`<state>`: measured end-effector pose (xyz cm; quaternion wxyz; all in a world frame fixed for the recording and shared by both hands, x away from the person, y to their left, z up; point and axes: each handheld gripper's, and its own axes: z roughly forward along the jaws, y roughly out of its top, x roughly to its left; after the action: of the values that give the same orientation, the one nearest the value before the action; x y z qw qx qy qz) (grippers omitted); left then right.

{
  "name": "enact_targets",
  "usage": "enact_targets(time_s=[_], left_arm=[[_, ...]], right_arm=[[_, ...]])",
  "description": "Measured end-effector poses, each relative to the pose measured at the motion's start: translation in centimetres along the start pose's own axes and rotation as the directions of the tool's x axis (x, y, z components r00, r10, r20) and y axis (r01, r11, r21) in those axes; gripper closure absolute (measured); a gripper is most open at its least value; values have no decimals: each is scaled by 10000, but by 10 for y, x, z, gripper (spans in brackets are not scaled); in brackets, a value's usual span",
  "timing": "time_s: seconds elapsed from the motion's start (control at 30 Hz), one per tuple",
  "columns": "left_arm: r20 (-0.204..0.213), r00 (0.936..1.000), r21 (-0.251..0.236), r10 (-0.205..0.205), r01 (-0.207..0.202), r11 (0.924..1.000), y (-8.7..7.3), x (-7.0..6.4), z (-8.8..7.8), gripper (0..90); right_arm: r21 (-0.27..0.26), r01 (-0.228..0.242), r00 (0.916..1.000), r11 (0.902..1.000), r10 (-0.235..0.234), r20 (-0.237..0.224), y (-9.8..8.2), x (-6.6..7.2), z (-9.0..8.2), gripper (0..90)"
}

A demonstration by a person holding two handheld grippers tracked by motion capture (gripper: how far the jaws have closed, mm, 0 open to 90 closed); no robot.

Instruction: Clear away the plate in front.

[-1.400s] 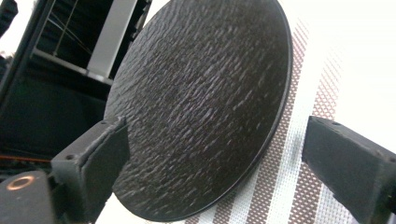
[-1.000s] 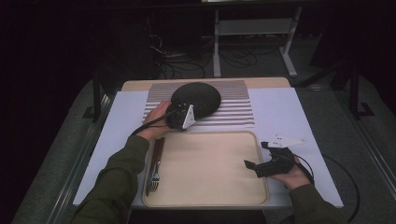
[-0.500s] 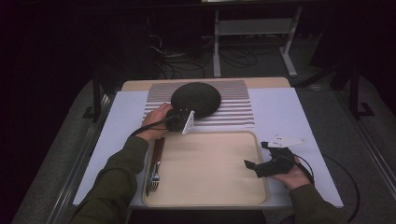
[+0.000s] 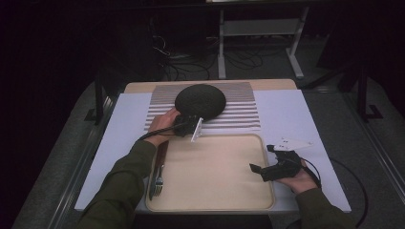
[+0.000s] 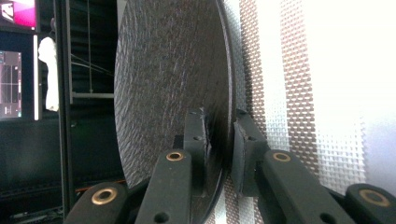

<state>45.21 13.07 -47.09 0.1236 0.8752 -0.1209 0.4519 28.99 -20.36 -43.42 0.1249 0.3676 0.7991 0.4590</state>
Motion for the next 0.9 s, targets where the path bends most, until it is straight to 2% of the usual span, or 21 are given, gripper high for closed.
enact_targets(time_s=[0.23, 0.37, 0.53, 0.57, 0.6, 0.63, 0.77, 0.9], left_arm=[[-427, 9984, 160, 363, -356, 9992, 2, -5, 6, 803], [-702, 9955, 295, 640, -621, 9976, 3, -8, 8, 816], [-1116, 9885, 509, 1018, -967, 9940, 5, -14, 8, 843], [-1116, 9885, 509, 1018, -967, 9940, 5, -14, 8, 849], [-1344, 9862, 488, 967, -908, 9947, 6, -14, 8, 849], [-1386, 9855, 490, 981, -921, 9945, 6, -14, 7, 862], [-1478, 9829, 576, 1100, -1025, 9931, 7, -14, 7, 867], [-1512, 9829, 644, 1049, -961, 9933, 8, -14, 6, 868]], right_arm=[[5, 0, 10000, 10000, 0, -15, 0, 0, 0, 0], [8, -1, 10000, 10000, 1, -23, 0, 0, 0, 0], [-2, -5, 10000, 10000, 5, -26, 0, 0, 0, 0], [-2, -5, 10000, 10000, 5, -26, 0, 0, 0, 0], [-6, 2, 10000, 10000, -2, -26, 0, 0, 0, 0], [-1, -8, 10000, 10000, 8, -25, 0, 0, 0, 0], [3, -1, 10000, 10000, 1, -26, 0, 0, 0, 0], [-20, -16, 10000, 10000, 16, -22, 0, -1, 0, 0]])
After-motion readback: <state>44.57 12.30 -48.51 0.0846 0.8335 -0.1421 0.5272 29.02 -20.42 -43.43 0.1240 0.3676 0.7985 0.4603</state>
